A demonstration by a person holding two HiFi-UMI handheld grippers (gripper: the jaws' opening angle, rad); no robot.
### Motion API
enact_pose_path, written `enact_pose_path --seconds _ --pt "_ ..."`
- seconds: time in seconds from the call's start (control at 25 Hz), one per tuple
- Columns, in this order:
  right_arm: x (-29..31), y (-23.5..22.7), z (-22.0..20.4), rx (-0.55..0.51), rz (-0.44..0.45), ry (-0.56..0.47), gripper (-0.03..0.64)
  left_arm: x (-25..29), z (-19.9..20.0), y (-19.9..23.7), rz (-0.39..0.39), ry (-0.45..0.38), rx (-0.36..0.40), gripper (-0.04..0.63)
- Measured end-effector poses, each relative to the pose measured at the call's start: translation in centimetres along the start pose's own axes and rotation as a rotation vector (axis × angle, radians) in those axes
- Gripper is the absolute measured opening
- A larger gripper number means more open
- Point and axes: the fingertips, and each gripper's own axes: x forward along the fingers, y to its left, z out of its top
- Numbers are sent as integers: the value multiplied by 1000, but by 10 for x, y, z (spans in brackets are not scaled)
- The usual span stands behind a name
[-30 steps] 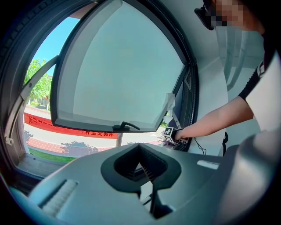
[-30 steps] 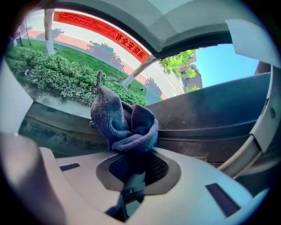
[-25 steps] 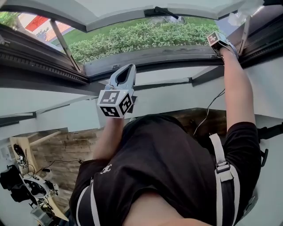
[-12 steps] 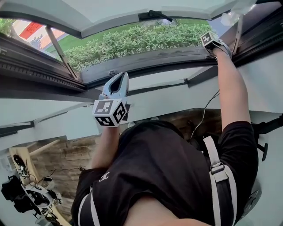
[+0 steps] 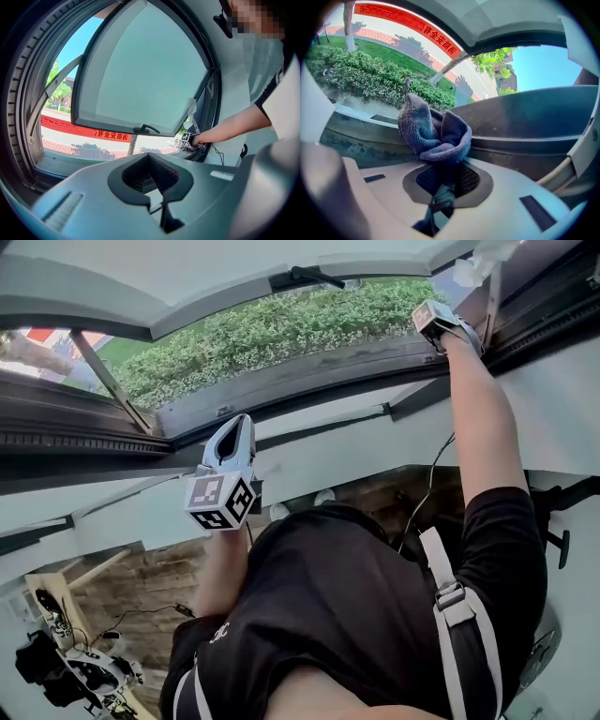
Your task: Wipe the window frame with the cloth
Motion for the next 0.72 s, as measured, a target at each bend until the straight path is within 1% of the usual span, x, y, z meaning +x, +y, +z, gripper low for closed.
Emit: enact_pose_path --seconds 0.28,0.44,0.56,0.72 --pt "-6 3 0 23 90 -18 43 -3 3 5 -1 -5 0 9" --pt "-12 9 1 31 158 -32 43 -3 6 6 -24 -22 -43 9" --pt "-24 25 3 30 262 -70 43 -2 8 5 -45 -34 -67 9" --pt "-50 60 13 30 467 -171 43 -2 8 -1 -73 -36 -78 9"
